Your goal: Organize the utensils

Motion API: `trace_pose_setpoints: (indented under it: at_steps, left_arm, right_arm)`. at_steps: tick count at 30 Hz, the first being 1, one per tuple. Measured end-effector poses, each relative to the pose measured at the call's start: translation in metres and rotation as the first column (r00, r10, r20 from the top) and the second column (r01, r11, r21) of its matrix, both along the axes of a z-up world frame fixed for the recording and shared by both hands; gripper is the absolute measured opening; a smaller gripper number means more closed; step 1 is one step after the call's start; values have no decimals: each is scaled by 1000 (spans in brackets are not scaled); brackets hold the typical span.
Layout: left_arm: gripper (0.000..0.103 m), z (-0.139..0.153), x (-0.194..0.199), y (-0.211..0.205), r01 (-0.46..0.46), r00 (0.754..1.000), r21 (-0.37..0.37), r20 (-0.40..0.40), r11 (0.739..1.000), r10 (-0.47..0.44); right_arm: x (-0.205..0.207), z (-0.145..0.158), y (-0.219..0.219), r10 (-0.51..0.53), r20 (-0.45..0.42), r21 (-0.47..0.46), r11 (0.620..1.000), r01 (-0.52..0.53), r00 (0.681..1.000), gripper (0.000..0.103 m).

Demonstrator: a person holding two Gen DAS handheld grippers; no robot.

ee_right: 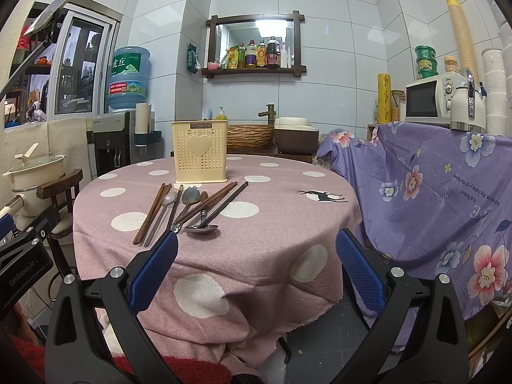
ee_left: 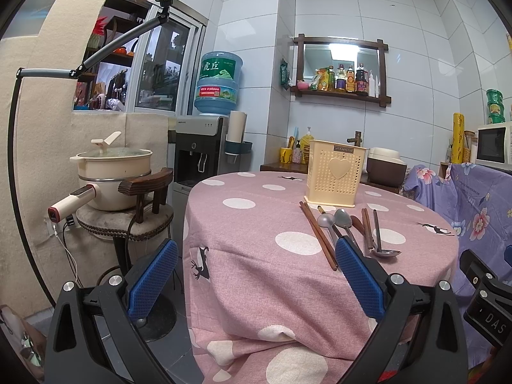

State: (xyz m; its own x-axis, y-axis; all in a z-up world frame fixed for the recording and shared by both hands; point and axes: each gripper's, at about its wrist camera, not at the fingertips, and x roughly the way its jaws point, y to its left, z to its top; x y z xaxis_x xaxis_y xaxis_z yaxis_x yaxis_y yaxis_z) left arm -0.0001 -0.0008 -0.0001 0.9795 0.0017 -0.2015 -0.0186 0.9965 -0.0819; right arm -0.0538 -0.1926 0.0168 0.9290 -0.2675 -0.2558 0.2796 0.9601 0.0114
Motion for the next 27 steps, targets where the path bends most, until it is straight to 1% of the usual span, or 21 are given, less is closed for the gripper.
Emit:
trace_pose_setpoints:
  at_steps: [2, 3, 13, 16, 18, 21, 23, 25, 27]
  left_arm:
    - [98, 0, 0, 0, 1, 1000, 0, 1, 1000, -1]
    - [98, 0, 0, 0, 1, 1000, 0, 0, 1000, -1]
    - [98, 0, 0, 0, 2, 1000, 0, -2, 1000, -2]
    - [98, 0, 2, 1, -1, 1000, -5, -11, 1000, 1]
    - [98, 3, 1, 1, 8, 1000, -3, -22, 1000, -8]
    - [98, -1, 28, -5, 50, 996, 11, -78, 999, -49]
    - [98, -2, 41, -5, 66, 993, 36, -103, 997, -62]
    - [98, -2, 58, -9, 84, 988, 82, -135, 993, -73]
    - [98, 2, 74, -10, 104, 982, 91, -168, 990, -88]
  right_arm:
    - [0, 2, 0, 0, -1, 0, 1000, 0, 1000, 98]
    - [2, -5, -2, 1, -1, 0, 1000, -1, 1000, 98]
    - [3, -6, -5, -1, -3, 1, 1000, 1, 1000, 98]
    - [7, -6, 0, 1, -11, 4, 1000, -1, 1000, 98]
    - [14, -6, -6, 23, -33, 20, 1000, -23, 999, 98]
    - [22, -9, -13, 51, -72, 47, 998, -48, 996, 98]
    - [31, -10, -21, 72, -103, 76, 995, -64, 992, 98]
    - [43, -8, -28, 62, -126, 95, 994, -50, 990, 98]
    - [57, -6, -35, 26, -154, 94, 995, -11, 988, 98]
